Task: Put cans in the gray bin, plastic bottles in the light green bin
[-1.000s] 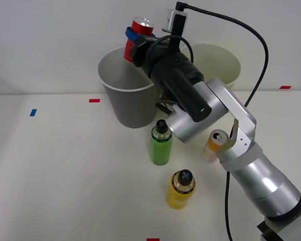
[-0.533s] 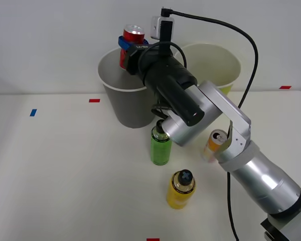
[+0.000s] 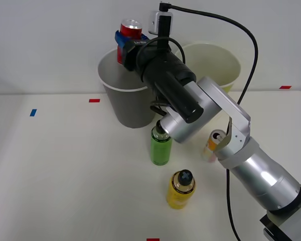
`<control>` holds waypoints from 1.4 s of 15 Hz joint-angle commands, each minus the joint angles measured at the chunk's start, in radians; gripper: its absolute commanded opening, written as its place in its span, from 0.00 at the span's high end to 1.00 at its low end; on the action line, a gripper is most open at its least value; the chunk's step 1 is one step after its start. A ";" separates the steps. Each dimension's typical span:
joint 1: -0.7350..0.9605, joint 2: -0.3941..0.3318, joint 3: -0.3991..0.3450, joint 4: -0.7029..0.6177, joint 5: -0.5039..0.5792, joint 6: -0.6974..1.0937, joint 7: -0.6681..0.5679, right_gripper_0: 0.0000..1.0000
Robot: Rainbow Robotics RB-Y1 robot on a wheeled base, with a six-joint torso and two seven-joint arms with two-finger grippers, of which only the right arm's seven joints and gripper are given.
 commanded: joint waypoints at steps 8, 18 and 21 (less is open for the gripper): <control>0.004 0.010 0.000 0.000 0.000 0.014 -0.005 0.00; 0.192 -0.071 -0.100 -0.190 -0.032 -0.107 -0.016 0.00; 0.372 -0.136 -0.114 -0.509 -0.009 0.157 -0.008 0.00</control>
